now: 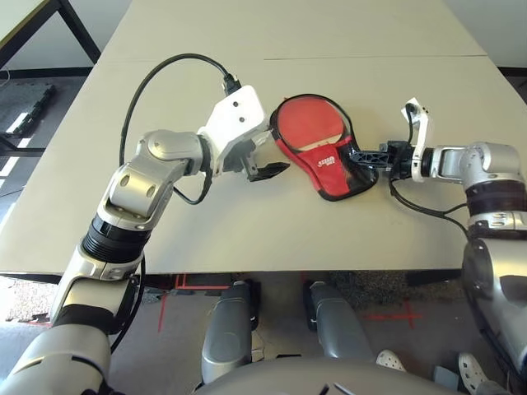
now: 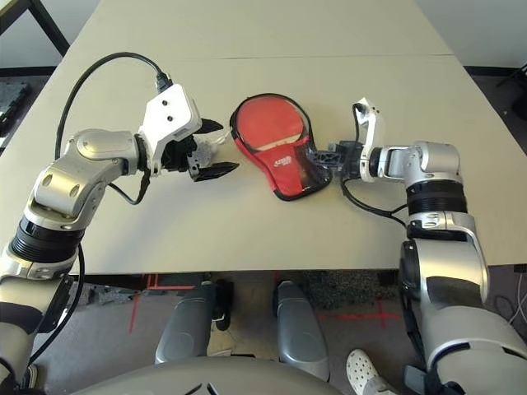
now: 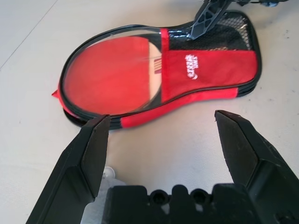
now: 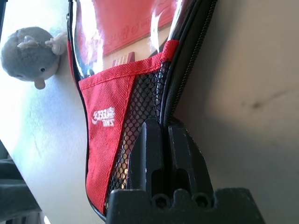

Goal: Store the ping-pong paddle in its case and zip it.

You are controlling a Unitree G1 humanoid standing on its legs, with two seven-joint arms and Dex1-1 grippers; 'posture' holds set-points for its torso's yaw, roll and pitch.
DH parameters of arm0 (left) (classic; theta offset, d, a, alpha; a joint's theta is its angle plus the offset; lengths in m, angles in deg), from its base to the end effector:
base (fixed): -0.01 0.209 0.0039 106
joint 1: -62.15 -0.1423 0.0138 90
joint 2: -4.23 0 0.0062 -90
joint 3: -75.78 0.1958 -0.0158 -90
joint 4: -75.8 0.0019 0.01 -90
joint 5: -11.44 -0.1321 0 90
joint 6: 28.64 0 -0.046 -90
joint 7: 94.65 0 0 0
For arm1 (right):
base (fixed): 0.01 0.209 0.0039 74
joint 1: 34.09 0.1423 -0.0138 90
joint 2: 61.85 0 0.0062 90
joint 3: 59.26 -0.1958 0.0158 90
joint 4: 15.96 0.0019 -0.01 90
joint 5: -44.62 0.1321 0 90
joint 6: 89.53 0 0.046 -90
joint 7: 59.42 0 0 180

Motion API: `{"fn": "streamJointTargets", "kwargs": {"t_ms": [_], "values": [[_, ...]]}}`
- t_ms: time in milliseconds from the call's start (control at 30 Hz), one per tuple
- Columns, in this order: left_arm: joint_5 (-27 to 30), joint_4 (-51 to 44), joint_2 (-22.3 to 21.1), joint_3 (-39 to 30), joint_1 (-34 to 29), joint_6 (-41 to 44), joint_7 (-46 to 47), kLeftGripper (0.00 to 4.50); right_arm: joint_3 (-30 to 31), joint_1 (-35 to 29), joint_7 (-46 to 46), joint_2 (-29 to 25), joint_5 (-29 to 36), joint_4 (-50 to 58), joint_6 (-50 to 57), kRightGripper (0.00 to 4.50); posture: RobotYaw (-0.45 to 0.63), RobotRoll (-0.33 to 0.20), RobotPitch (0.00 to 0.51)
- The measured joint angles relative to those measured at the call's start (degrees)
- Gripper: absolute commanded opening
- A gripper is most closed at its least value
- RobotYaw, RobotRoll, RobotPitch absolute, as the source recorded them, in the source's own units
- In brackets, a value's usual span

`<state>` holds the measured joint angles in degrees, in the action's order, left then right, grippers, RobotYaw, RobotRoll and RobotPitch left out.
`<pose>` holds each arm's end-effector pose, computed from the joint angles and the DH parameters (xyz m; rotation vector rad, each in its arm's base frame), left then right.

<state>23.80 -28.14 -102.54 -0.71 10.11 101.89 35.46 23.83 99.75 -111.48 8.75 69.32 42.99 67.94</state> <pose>0.2767 0.1670 0.1995 0.5180 0.1211 -1.0622 0.3046 -0.2801 0.1440 0.4436 0.7384 0.6579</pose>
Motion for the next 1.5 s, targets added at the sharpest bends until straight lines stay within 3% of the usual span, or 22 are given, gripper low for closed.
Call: {"fn": "streamJointTargets", "kwargs": {"t_ms": [233, 433, 700, 1067, 1233, 1367, 1500], "values": [[-0.13, 1.53, 0.59, 0.19, -0.10, -1.19, 0.03, 4.50, -0.99, -7.46, -1.28, -7.00, 4.53, 11.07, 6.96, 0.01, 0.03, 0.000, 0.193], [-0.17, 2.83, 1.38, 0.74, -0.01, -2.47, 0.01, 4.50, -4.78, -15.39, -0.94, -9.72, 9.85, 21.97, 13.87, 0.01, 0.01, 0.000, 0.188], [-0.51, 4.05, 2.62, 1.23, 0.30, -3.98, -0.03, 4.50, -11.02, -22.17, 4.24, -5.89, 14.10, 32.15, 19.99, 0.01, 0.00, 0.000, 0.184], [-0.92, 5.51, 2.61, 1.23, 0.64, -4.88, -0.09, 4.50, -16.97, -26.61, 10.67, -0.81, 16.04, 37.86, 23.10, 0.01, 0.00, 0.000, 0.182], [-0.99, 5.58, 2.61, 1.24, 0.66, -5.04, -0.10, 4.50, -16.36, -28.16, 9.60, -3.46, 17.61, 38.85, 22.36, 1.44, 0.00, 0.000, 0.181], [-1.00, 5.61, 2.57, 1.24, 0.66, -5.06, -0.25, 4.50, -11.92, -29.08, 1.54, -16.09, 16.45, 36.06, 11.05, 2.90, -0.01, 0.000, 0.178], [-0.98, 5.52, 2.43, 1.16, 0.74, -5.01, -0.62, 4.50, -3.21, -25.72, -8.96, -26.09, 8.66, 26.78, -6.07, 4.34, -0.01, 0.000, 0.175]]}}
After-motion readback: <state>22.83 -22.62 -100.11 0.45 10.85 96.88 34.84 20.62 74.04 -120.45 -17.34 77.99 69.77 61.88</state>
